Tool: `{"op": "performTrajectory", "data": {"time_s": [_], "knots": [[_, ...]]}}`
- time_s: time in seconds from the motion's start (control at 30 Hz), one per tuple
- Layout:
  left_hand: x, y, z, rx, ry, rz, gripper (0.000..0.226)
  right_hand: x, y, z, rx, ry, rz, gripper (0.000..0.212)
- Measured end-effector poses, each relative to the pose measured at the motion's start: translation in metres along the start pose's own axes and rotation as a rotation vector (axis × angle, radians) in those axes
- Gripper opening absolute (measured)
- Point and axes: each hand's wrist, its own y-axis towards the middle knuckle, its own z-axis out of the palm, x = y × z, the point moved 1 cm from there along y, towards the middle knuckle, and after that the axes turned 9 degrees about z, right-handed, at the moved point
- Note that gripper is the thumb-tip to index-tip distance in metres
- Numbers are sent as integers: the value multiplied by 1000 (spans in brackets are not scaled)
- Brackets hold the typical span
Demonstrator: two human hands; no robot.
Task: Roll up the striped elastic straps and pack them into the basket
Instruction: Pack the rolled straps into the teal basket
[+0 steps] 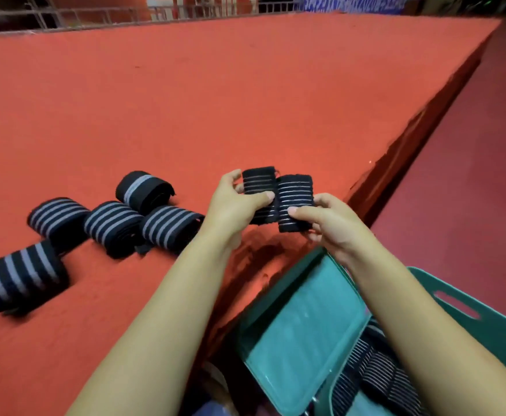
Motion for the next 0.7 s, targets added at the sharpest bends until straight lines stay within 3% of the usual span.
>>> {"op": "performTrajectory", "data": {"time_s": [0.03, 0.13, 0.23, 0.33, 0.43, 0.53, 0.6, 0.7], "knots": [[2, -11, 3, 19, -12, 6, 80, -1, -14, -7, 28, -15, -12, 15], [29, -65, 27, 107, -31, -37, 71, -31, -69, -41, 85, -38, 30, 37], [57, -107, 51, 242, -34, -122, 66, -72, -111, -75, -1, -1, 110, 25], [77, -137, 69, 328, 28, -183, 66, -119, -137, -104, -71, 3, 228, 29], [88, -158, 80, 359, 21, -248, 60, -161, -146, -120, -120, 82, 410, 37], [94, -169, 84, 359, 14, -285, 57, -195, -142, -126, -167, 125, 660, 32], [95, -173, 86, 356, 13, -294, 57, -209, -140, -125, -226, 68, 824, 17], [96, -177, 90, 382, 28, -312, 57, -225, -134, -121, -296, -67, 1020, 25]]}}
